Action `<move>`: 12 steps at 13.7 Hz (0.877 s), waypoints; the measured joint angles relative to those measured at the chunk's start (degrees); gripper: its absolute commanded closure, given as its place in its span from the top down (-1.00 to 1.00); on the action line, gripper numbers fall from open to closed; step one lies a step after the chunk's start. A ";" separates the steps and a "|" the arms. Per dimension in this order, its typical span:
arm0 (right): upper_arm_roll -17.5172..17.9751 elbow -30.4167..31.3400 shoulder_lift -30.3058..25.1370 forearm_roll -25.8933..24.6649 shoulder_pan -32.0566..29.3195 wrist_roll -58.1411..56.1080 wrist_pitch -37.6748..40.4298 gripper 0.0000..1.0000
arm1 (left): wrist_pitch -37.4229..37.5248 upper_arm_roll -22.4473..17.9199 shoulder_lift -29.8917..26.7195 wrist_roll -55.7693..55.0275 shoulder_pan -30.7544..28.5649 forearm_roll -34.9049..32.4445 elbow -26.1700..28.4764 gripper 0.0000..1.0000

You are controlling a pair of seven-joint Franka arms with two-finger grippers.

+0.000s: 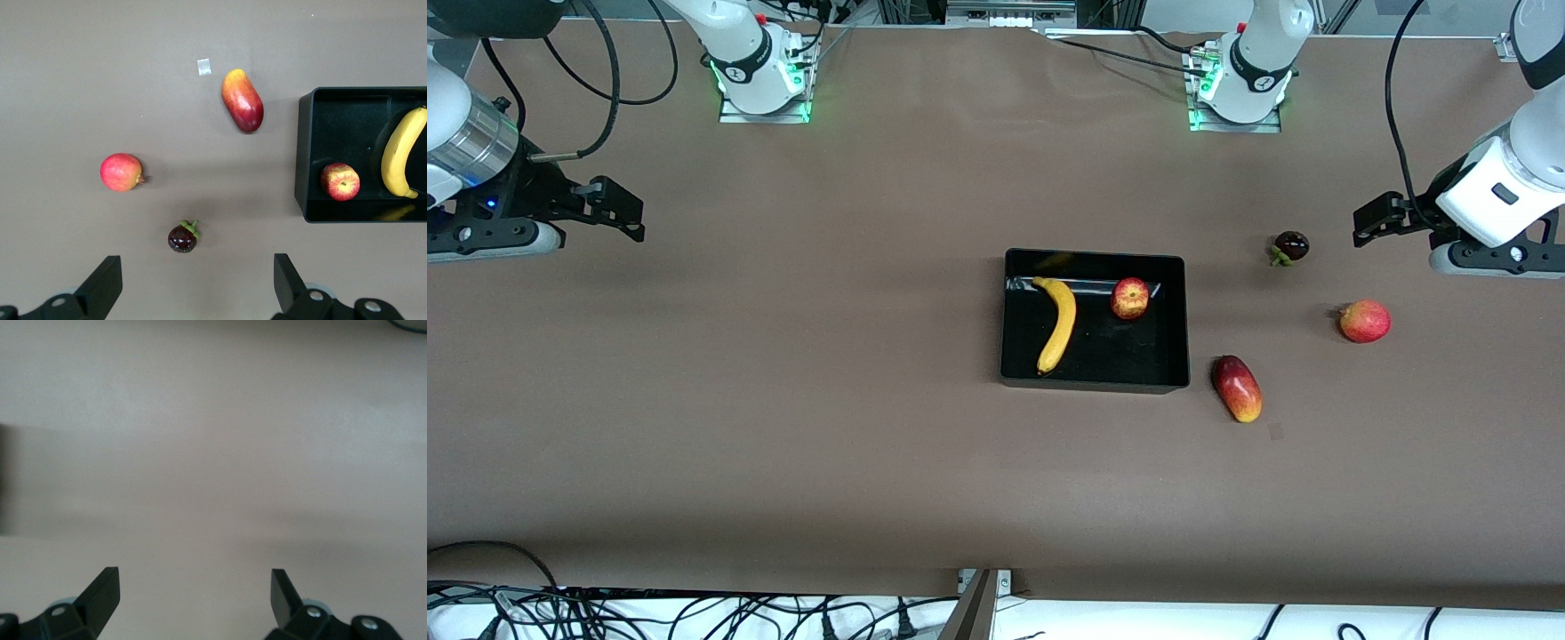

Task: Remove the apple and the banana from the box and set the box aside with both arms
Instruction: 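Move the left gripper toward the red apple inside the black box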

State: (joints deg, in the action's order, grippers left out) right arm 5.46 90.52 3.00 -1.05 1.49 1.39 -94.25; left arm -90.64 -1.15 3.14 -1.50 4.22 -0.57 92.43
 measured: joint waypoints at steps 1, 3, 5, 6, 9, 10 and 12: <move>0.00 0.00 0.00 0.00 0.00 0.00 0.00 1.00 | 0.42 0.00 0.34 0.00 0.05 0.01 -0.68 1.00; 0.00 0.00 0.00 0.00 0.00 0.00 0.00 1.00 | 0.89 0.00 1.12 0.00 0.14 0.07 -1.96 1.00; 0.00 0.00 0.00 0.00 0.00 0.00 0.00 1.00 | 1.27 0.00 2.02 0.00 0.28 0.10 -2.70 1.00; 0.00 0.00 0.00 0.00 0.00 0.00 0.00 1.00 | 2.01 0.01 2.38 0.00 0.41 0.17 -2.90 1.00; 0.00 0.00 0.00 0.00 0.00 0.00 0.00 1.00 | 7.30 0.88 2.87 0.03 1.77 1.81 -3.06 1.00; 0.00 0.00 0.00 0.00 0.00 0.00 -0.01 1.00 | 8.99 1.31 3.11 -0.03 2.57 3.13 -3.05 1.00; 0.00 0.00 0.00 0.00 0.00 0.01 -0.01 1.00 | 10.09 1.71 4.24 -0.08 4.50 6.27 -3.01 1.00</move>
State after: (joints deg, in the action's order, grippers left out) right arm 5.46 90.52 3.00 -1.05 1.49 1.40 -94.26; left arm -80.55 0.57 7.38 -1.58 8.72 5.70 89.42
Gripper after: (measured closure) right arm 0.000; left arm 0.000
